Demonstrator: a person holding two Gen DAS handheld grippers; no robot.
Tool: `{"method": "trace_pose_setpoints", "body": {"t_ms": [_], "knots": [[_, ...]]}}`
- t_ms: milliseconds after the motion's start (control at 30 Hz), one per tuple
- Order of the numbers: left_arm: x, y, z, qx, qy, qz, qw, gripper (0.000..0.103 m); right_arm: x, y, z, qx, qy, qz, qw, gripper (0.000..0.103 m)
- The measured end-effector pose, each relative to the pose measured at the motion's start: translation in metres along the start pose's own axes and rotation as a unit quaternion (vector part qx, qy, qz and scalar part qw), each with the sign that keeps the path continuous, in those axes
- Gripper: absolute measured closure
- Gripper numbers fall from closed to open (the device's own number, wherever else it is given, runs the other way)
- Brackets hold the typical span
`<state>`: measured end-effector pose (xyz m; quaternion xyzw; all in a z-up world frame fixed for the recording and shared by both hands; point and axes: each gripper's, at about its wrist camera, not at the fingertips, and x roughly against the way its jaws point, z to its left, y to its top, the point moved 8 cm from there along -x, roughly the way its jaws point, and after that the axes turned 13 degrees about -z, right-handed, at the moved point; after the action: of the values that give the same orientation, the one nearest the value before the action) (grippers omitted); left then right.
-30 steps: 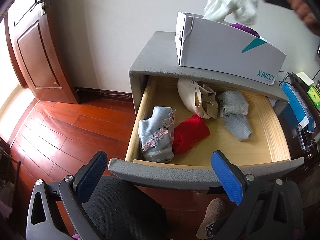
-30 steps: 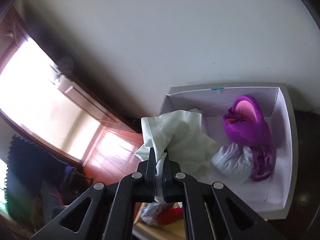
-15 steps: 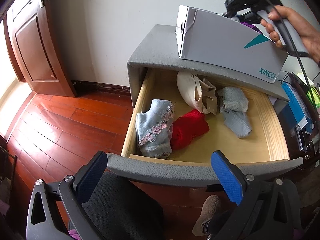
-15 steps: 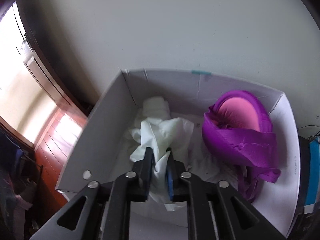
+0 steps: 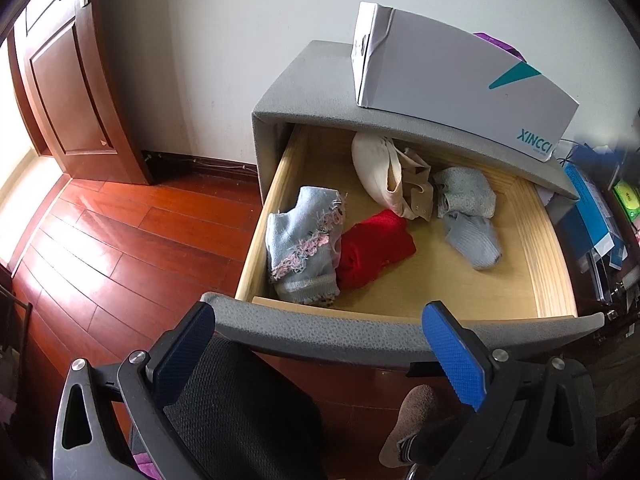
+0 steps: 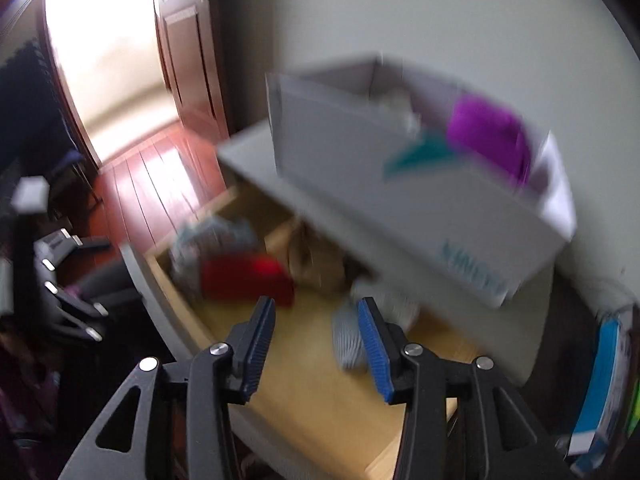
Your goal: Take underwear out of drawer
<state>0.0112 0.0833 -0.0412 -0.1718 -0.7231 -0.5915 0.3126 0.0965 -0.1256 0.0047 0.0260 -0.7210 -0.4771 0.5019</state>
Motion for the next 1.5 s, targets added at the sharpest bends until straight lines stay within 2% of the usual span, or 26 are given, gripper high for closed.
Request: {"method": "trace_pose_setpoints", "body": {"t_ms": [133, 200, 300, 433, 667, 733, 800, 867, 967, 1267, 1500], "knots": [[0.007, 0.001, -0.006, -0.006, -0.009, -0.018, 0.9998, 0.000, -0.049, -0.045, -0.004, 0.017, -0.023, 0.075, 0.997, 0.059], [0.009, 0.002, -0.009, -0.017, -0.010, -0.024, 0.9995, 0.000, -0.069, -0.056, -0.004, 0.041, -0.038, 0.105, 0.993, 0.059], [0.007, 0.001, -0.010, -0.018, -0.012, -0.020, 0.9996, 0.000, -0.091, -0.070, -0.003, 0.055, -0.036, 0.146, 0.987, 0.059], [0.002, -0.001, -0.005, -0.008, -0.010, -0.008, 0.9999, 0.000, -0.115, -0.089, -0.013, 0.079, -0.058, 0.185, 0.978, 0.059], [-0.002, -0.003, -0.003, 0.001, -0.012, 0.001, 0.9999, 0.000, -0.146, -0.101, -0.021, 0.082, -0.057, 0.228, 0.968, 0.057], [-0.003, -0.004, -0.004, 0.000, -0.013, 0.002, 0.9999, 0.000, -0.150, -0.100, -0.025, 0.064, -0.050, 0.227, 0.971, 0.055], [-0.003, -0.004, -0.004, -0.004, -0.013, 0.003, 0.9999, 0.000, -0.150, -0.099, -0.029, 0.049, -0.045, 0.221, 0.973, 0.059], [-0.003, -0.004, -0.005, -0.006, -0.013, 0.002, 0.9999, 0.000, -0.148, -0.100, -0.036, 0.043, -0.058, 0.221, 0.973, 0.083], [-0.002, -0.005, -0.006, -0.008, -0.013, 0.001, 0.9999, 0.000, -0.142, -0.100, -0.041, 0.019, -0.054, 0.214, 0.975, 0.089], [0.000, -0.005, -0.008, -0.009, -0.015, 0.000, 0.9998, 0.000, -0.088, -0.082, -0.033, -0.038, -0.033, 0.149, 0.988, 0.097], [0.001, -0.005, -0.009, -0.008, -0.016, -0.001, 0.9998, 0.000, -0.026, -0.024, -0.007, -0.065, -0.019, 0.064, 0.996, 0.098]]}}
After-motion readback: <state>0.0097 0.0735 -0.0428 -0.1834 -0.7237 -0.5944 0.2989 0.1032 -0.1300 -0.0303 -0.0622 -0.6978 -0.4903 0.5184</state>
